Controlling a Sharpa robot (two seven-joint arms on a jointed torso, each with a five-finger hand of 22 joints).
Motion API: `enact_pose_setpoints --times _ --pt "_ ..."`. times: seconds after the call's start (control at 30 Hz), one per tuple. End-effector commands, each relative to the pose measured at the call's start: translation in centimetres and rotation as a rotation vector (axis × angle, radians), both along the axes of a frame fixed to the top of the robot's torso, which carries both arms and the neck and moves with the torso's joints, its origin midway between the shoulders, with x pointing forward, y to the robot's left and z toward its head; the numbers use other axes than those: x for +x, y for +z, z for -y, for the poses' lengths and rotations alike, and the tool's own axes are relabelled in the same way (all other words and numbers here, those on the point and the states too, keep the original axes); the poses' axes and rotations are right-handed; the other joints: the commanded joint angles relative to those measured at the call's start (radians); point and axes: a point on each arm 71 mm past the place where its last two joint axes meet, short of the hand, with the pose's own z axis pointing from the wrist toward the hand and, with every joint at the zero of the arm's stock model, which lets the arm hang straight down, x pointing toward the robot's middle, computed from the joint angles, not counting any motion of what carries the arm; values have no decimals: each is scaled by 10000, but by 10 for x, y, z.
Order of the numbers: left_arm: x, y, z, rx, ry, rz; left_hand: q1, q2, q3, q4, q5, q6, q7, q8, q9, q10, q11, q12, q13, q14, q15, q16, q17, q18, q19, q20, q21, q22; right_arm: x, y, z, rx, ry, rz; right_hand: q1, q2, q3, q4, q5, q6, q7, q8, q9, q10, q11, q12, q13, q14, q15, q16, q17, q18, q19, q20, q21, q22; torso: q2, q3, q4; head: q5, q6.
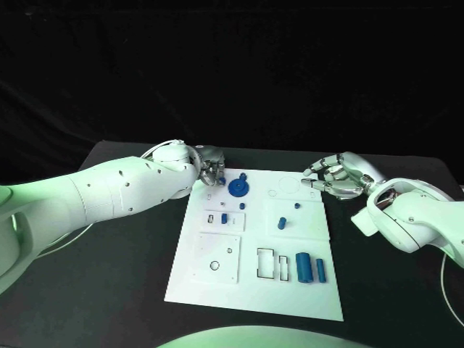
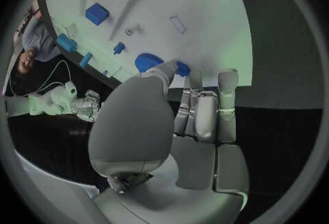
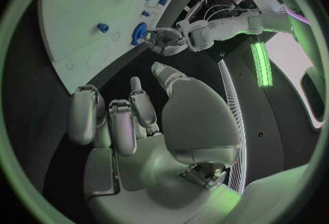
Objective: Assemble the parts on the task board
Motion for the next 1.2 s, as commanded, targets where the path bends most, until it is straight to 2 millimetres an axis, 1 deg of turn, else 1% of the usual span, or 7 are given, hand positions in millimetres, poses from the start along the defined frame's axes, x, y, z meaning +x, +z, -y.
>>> enact_pose_setpoints --times 0.03,0.2,0.53,0.67,0.8,0.97,1.2 --pt "-1 -3 1 109 25 -238 245 65 219 -21 4 145 -16 -45 -20 -15 -19 11 -33 47 4 59 28 -180 26 -8 87 51 -1 -1 -2 -67 171 -31 -86 20 4 51 35 -75 -16 8 -5 28 -35 21 16 692 -60 -61 955 71 -18 -38 -26 232 2 3 -7 -17 -21" --pt "-1 -4 1 140 21 -294 740 197 764 -143 -29 391 -68 -5 -19 9 -76 -52 -89 97 -50 109 110 -210 125 -53 237 249 -1 -1 -2 -71 172 -32 -60 19 -9 98 40 -97 -20 57 -10 42 -40 37 29 695 -65 -63 960 74 -21 -45 -51 224 -4 3 0 -21 -32" --pt "-1 -3 3 -20 -85 -121 975 284 1175 -248 -83 603 -82 77 11 42 -89 -84 -121 162 -63 174 240 -245 221 -75 399 461 -1 -1 -2 -73 173 -29 -60 19 -9 98 40 -97 -20 57 -10 42 -40 37 29 695 -65 -63 960 74 -21 -45 -51 224 -19 10 8 -23 -2" --pt "-2 -3 5 -116 -183 -107 950 395 1305 -219 -88 696 -104 128 31 48 -101 -92 -129 168 -71 186 253 -247 215 -79 426 489 -1 -1 -2 -74 173 -30 -55 20 -10 104 40 -99 -21 65 -11 45 -40 40 32 693 -66 -67 952 73 -15 -46 -46 231 -20 1 6 -17 27" --pt "-2 -3 6 -174 -252 -135 856 513 1407 -135 -88 675 -106 117 20 49 -99 -99 -135 156 -70 186 235 -240 177 -82 420 471 -1 -1 -1 -75 175 -34 -55 20 -10 104 40 -99 -21 65 -11 45 -40 40 32 693 -66 -67 952 73 -15 -46 -46 231 -15 7 9 -9 35" --pt "-4 -3 7 -207 -359 -239 663 745 1598 2 -73 538 -79 41 -30 33 -69 -100 -137 97 -46 154 133 -226 83 -71 378 405 -1 -1 -1 -77 176 -41 -62 20 -14 114 39 -100 -20 69 -11 44 -40 39 30 696 -66 -63 963 76 -23 -46 -59 221 -5 7 11 -12 68" --pt "-5 -4 8 -201 -485 -364 476 1023 1921 15 -45 391 -34 -58 -94 -22 -26 -92 -129 39 -6 130 60 -213 -6 -39 340 358 -1 -1 -1 -76 187 -55 -93 30 -26 150 44 -105 -19 76 -13 41 -38 37 26 695 -66 -66 957 75 -21 -46 -60 223 -4 3 9 -2 68"
